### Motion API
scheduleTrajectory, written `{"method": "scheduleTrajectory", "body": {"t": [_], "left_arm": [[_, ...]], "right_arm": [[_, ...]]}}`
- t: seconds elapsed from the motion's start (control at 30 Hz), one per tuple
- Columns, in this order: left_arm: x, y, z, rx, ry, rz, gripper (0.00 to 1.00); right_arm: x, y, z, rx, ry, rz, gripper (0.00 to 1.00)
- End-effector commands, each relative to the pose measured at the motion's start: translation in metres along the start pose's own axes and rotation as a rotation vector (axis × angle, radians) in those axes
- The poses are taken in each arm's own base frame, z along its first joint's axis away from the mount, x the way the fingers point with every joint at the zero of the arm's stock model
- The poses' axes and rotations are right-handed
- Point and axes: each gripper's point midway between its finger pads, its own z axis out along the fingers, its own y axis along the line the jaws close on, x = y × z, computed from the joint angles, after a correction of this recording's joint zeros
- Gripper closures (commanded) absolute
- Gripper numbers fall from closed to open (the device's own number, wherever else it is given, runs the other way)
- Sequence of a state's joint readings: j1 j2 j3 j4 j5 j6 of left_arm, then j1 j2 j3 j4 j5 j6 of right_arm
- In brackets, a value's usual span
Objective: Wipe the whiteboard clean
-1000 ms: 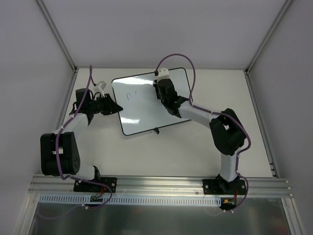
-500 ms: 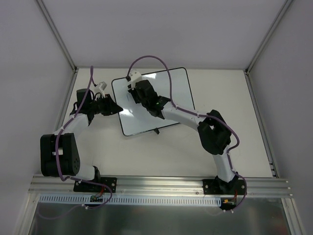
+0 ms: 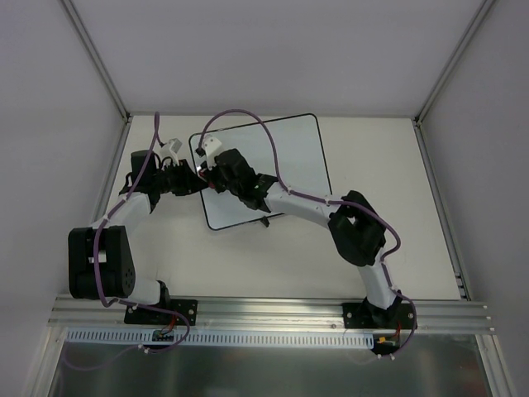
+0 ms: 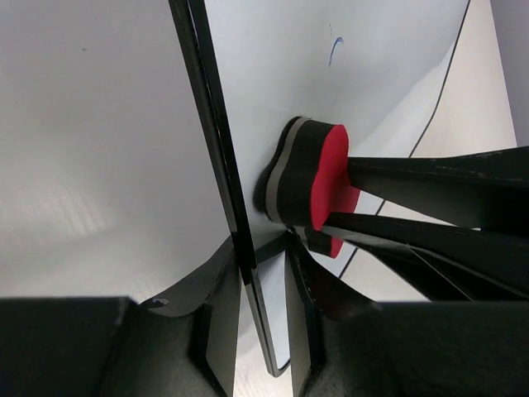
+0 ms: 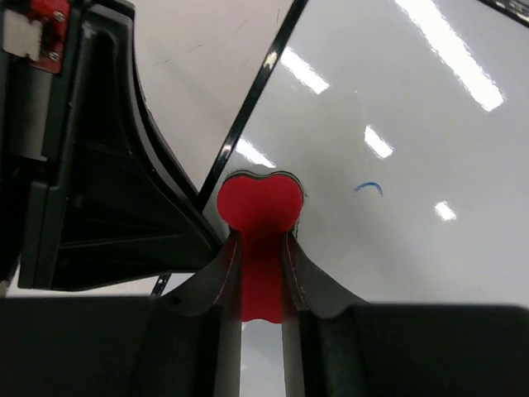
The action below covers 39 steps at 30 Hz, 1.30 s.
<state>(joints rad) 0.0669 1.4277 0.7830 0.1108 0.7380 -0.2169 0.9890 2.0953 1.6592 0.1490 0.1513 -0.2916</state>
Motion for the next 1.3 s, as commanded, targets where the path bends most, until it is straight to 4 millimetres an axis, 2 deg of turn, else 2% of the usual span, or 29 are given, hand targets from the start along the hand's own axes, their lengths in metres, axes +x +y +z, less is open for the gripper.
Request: {"method": "scheduleTrajectory", "body": {"t": [0.0,0.03,0.1,0.13,0.2,0.23,0.3,0.33,0.43,0.5,0.53,0.63,0.67,0.73,0.8,0.9,1.1,1.13,1.2,1.23,1.27], "left_arm": [[-0.007,0.000,-0.002,-0.034,-0.038,0.121,1.00],[-0.008,0.001,-0.002,-0.039,-0.041,0.125,1.00],[-0.008,0.002,-0.002,-0.045,-0.042,0.128,1.00],[-0.007,0.002,-0.003,-0.049,-0.043,0.126,1.00],[-0.008,0.002,-0.003,-0.051,-0.046,0.131,1.00],[-0.008,0.002,-0.003,-0.050,-0.047,0.132,1.00],[-0.008,0.002,-0.004,-0.053,-0.047,0.134,1.00],[-0.008,0.002,-0.004,-0.053,-0.047,0.134,1.00],[-0.008,0.003,-0.004,-0.055,-0.047,0.131,1.00],[-0.008,0.003,-0.004,-0.056,-0.048,0.134,1.00],[-0.008,0.003,-0.004,-0.058,-0.047,0.133,1.00],[-0.007,0.003,-0.004,-0.059,-0.048,0.133,1.00],[-0.007,0.004,-0.004,-0.061,-0.047,0.132,1.00],[-0.006,0.004,-0.004,-0.060,-0.045,0.131,1.00],[-0.008,0.003,-0.004,-0.059,-0.048,0.136,1.00],[-0.007,0.003,-0.004,-0.061,-0.048,0.140,1.00],[-0.007,0.002,-0.003,-0.058,-0.046,0.149,1.00],[-0.007,0.002,-0.004,-0.059,-0.047,0.150,1.00],[-0.006,0.002,-0.004,-0.060,-0.046,0.151,1.00],[-0.006,0.002,-0.004,-0.058,-0.044,0.150,1.00],[-0.006,0.002,-0.004,-0.059,-0.047,0.153,1.00]], "right_arm": [[0.050,-0.044,-0.010,0.112,0.156,0.043,1.00],[0.049,-0.067,-0.012,0.160,0.154,0.059,1.00],[0.044,-0.099,-0.018,0.248,0.144,0.068,1.00],[0.044,-0.128,-0.022,0.308,0.143,0.088,1.00],[0.041,-0.158,-0.031,0.364,0.133,0.115,1.00],[0.044,-0.184,-0.037,0.407,0.135,0.141,1.00],[0.050,-0.208,-0.045,0.452,0.145,0.163,1.00],[0.052,-0.227,-0.052,0.484,0.146,0.183,1.00],[0.069,-0.252,-0.065,0.528,0.176,0.211,1.00],[0.081,-0.261,-0.071,0.548,0.192,0.240,1.00],[0.095,-0.267,-0.077,0.560,0.216,0.257,1.00],[0.112,-0.277,-0.087,0.591,0.235,0.314,1.00],[0.121,-0.278,-0.090,0.593,0.249,0.328,1.00],[0.126,-0.281,-0.093,0.595,0.249,0.348,1.00],[0.125,-0.277,-0.090,0.553,0.248,0.330,1.00],[0.111,-0.264,-0.080,0.472,0.219,0.317,1.00],[0.072,-0.212,-0.055,0.313,0.167,0.199,1.00],[0.061,-0.195,-0.047,0.278,0.151,0.178,1.00],[0.054,-0.178,-0.040,0.250,0.147,0.135,1.00],[0.041,-0.163,-0.034,0.227,0.126,0.114,1.00],[0.043,-0.155,-0.029,0.213,0.137,0.098,1.00]]}}
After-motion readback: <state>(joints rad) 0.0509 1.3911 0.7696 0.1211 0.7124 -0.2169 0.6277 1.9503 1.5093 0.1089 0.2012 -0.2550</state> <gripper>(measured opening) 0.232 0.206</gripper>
